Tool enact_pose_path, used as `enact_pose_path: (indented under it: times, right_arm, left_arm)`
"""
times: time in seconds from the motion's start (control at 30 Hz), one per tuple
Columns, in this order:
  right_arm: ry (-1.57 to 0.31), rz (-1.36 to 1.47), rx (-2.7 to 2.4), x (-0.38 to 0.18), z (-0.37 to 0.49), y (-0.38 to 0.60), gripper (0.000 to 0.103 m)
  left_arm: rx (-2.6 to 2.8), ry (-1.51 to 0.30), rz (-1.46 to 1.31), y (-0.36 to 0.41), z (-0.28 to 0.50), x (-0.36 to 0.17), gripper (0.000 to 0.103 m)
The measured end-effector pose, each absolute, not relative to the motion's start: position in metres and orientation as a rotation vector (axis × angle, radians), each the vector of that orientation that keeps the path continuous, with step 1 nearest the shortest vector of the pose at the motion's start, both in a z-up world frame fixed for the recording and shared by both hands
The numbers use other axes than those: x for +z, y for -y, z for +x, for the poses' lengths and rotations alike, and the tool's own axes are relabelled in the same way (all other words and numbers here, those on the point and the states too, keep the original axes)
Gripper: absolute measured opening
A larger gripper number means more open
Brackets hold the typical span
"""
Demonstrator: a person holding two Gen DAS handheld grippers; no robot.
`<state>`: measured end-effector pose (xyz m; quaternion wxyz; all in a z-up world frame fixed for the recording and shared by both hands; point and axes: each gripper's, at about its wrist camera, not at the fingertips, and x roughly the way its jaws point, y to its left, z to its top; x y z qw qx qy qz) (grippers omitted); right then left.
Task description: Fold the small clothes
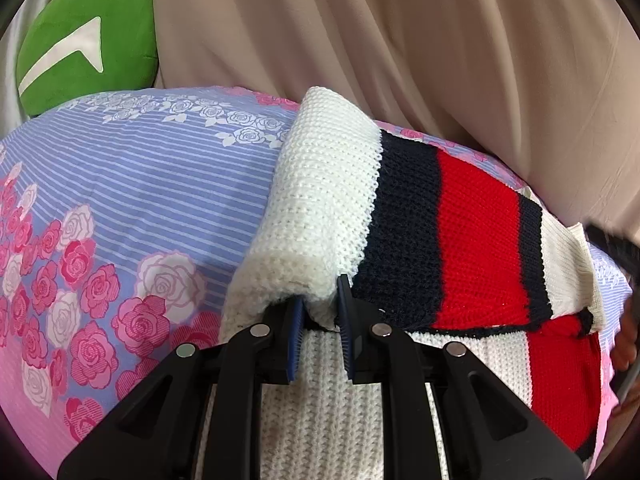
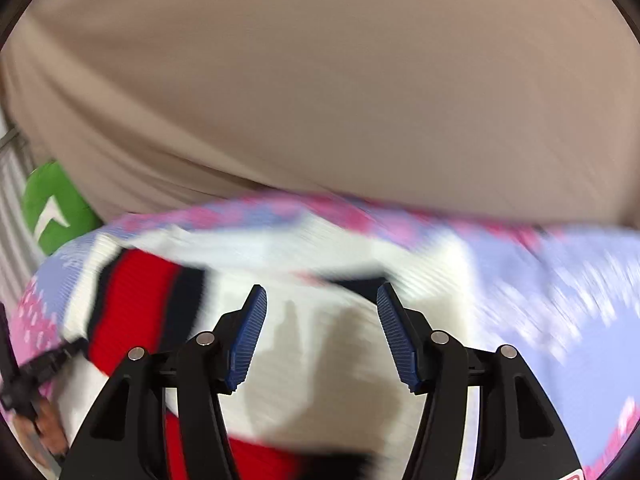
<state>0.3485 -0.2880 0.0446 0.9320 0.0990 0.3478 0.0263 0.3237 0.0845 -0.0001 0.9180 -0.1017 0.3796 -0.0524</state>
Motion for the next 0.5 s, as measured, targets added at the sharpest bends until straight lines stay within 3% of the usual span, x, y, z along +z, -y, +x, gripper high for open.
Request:
enact_pose_path:
  times: [0.17,0.2,0.23,0.27,0.43,0.5]
  right_arm:
    - [-0.752,0.293,0.095,0.018,0.340,0.309,0.054]
    - [-0.745,0.276,0.101,0.019,0.340,0.307,0.041]
    - [-0.752,0.264,0.114,0.019,0.341,0.302,0.016]
    - [-0.758,0.261,0.125,0.020,0.343,0.296,0.008]
    - [-0.582,0.239,0.110,0.056,0.321,0.296,0.007]
    - [-0.665,0.240,0.037,0.036,0.333,0.309,0.007]
  left_arm:
    - [-0.106,-0.780,-0.208,-0.083,0.324,0.000,0.016]
    - [-0.107,-0.779,-0.209,-0.083,0.324,0.000,0.016]
    - [-0.106,-0.780,-0.208,-0.083,0.324,0.000,0.016]
    - [-0.108,-0.779,-0.210,-0.084,0.324,0.000,0.016]
    - [-0.105,-0.780,-0.198,-0.083,0.323,0.001,0.016]
    - [-0.102,-0.782,-0.188,-0.080,0.323,0.001,0.016]
